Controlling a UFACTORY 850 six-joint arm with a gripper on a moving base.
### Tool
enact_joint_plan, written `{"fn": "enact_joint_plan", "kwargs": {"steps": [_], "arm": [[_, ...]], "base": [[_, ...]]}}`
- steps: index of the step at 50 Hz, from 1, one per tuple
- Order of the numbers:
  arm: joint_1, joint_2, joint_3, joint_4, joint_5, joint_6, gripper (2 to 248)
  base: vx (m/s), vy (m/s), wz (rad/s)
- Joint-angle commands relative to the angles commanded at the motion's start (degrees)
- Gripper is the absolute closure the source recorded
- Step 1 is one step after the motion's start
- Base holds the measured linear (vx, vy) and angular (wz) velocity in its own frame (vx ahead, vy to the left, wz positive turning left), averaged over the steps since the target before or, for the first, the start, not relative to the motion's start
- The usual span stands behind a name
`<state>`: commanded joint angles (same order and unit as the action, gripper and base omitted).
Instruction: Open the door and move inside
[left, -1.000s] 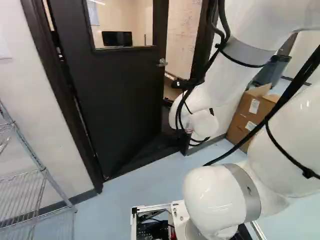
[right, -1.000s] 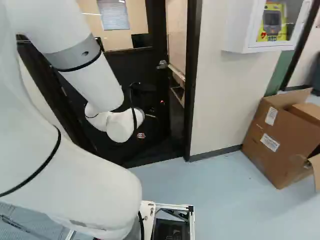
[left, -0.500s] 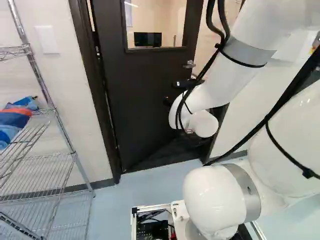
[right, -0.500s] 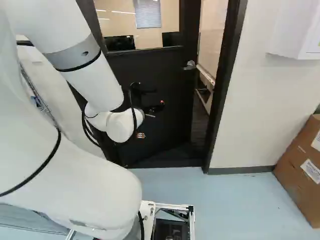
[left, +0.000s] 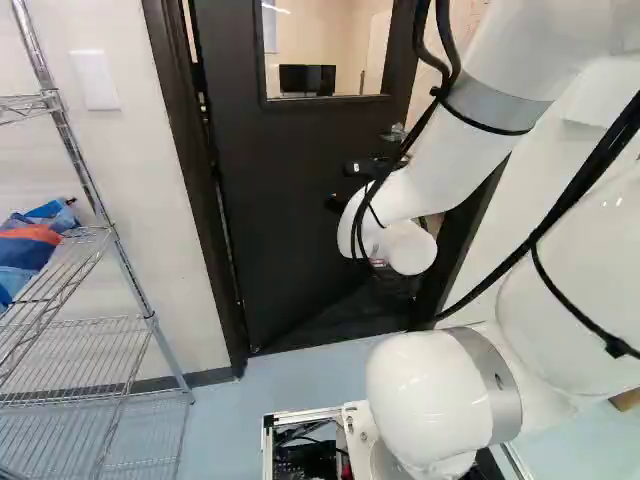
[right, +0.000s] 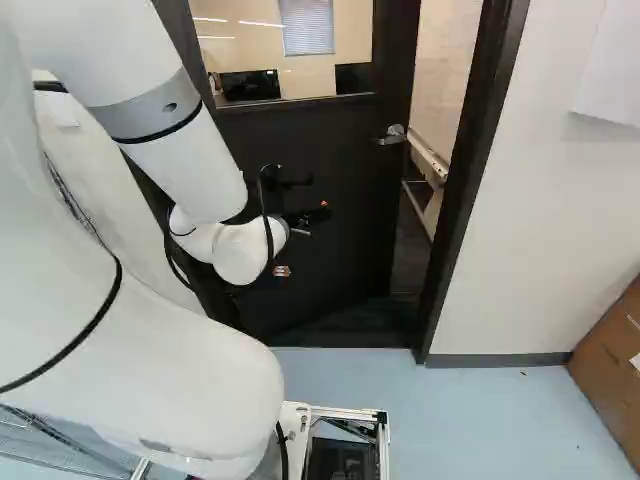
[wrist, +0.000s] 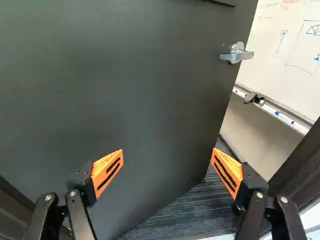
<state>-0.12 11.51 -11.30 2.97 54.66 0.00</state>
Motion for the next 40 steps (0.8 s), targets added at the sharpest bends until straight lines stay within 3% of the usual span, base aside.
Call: {"fn": "enact_joint_plan", "kwargs": {"steps": [40], "arm": [[0.0,0.0,0.0,0.0,0.0,0.0,3]], "base": [[0.124,0.003,0.002]]}}
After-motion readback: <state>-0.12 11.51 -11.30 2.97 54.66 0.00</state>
